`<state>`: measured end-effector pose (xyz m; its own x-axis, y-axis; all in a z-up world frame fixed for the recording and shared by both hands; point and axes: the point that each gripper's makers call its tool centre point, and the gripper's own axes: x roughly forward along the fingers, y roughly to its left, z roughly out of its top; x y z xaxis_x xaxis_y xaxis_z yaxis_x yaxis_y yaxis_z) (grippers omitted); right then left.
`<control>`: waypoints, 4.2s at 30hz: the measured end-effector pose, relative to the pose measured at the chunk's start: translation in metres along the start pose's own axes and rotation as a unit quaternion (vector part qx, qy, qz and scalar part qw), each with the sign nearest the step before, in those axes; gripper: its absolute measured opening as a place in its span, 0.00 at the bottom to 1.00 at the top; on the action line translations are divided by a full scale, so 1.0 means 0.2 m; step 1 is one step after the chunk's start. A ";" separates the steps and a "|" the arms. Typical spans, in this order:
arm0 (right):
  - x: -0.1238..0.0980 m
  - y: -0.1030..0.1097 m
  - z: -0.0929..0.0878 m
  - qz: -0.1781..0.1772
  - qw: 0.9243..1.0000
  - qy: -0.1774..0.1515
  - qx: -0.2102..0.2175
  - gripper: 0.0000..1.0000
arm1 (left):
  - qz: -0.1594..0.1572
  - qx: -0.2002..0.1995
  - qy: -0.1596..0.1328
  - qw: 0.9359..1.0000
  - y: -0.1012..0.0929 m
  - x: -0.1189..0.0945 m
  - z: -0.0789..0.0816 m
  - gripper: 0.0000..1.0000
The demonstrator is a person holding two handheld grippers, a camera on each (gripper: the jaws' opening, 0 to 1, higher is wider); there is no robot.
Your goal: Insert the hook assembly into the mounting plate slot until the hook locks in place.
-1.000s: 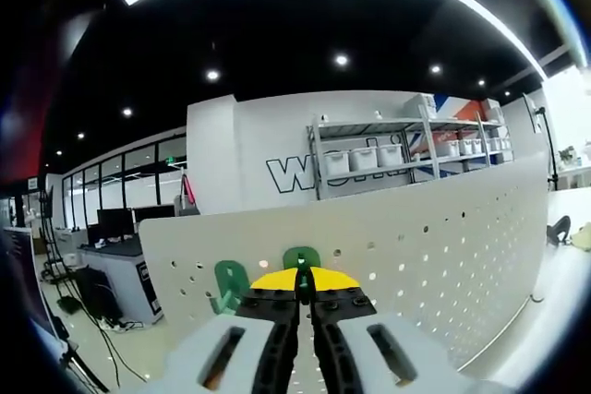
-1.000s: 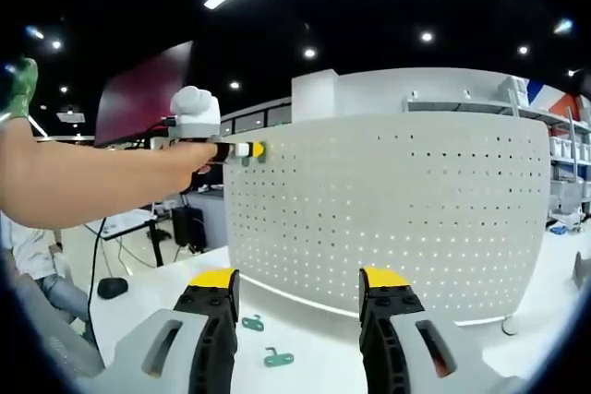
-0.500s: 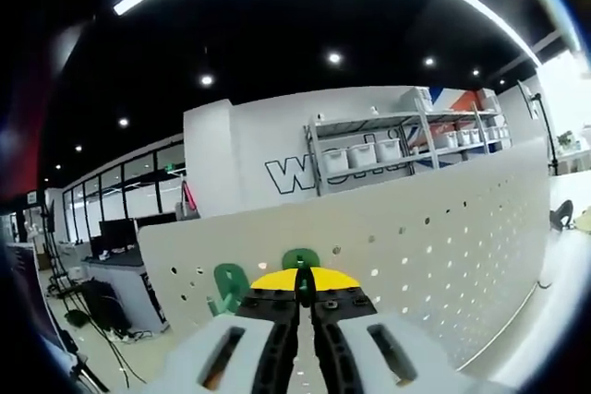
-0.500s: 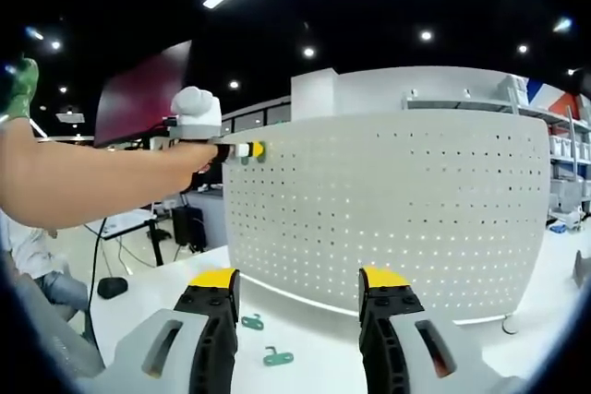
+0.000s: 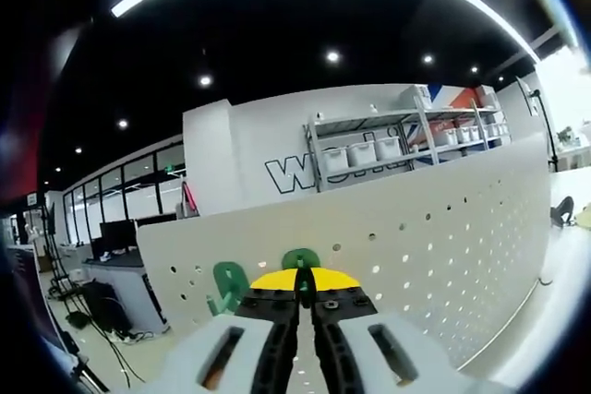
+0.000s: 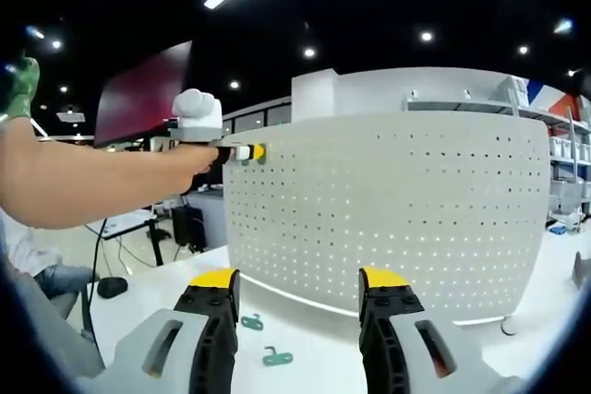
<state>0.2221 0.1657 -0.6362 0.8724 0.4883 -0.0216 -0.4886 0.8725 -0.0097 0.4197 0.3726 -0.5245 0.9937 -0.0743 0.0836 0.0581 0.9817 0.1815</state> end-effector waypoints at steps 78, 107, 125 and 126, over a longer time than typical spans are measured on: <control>-0.08 0.16 0.08 0.022 0.999 -0.011 -0.023 0.52 | -0.056 -0.035 0.026 0.997 -0.14 -0.67 -0.18 0.22; -0.11 0.18 -0.06 0.022 0.999 0.022 -0.028 0.51 | -0.099 -0.038 0.101 0.989 -0.29 -1.10 -0.53 0.18; -0.10 0.15 -0.16 0.021 0.998 0.046 -0.027 0.51 | -0.106 -0.050 0.158 0.980 -0.30 -1.19 -0.74 0.21; -0.09 0.15 -0.17 0.022 0.998 0.049 -0.027 0.51 | -0.110 -0.052 0.166 0.979 -0.31 -1.19 -0.76 0.21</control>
<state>0.1916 0.1818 -0.6705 0.8458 0.5198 -0.1206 -0.5288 0.8466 -0.0597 0.1932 0.3567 -0.7038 0.9314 -0.2424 -0.2716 0.2671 0.9619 0.0575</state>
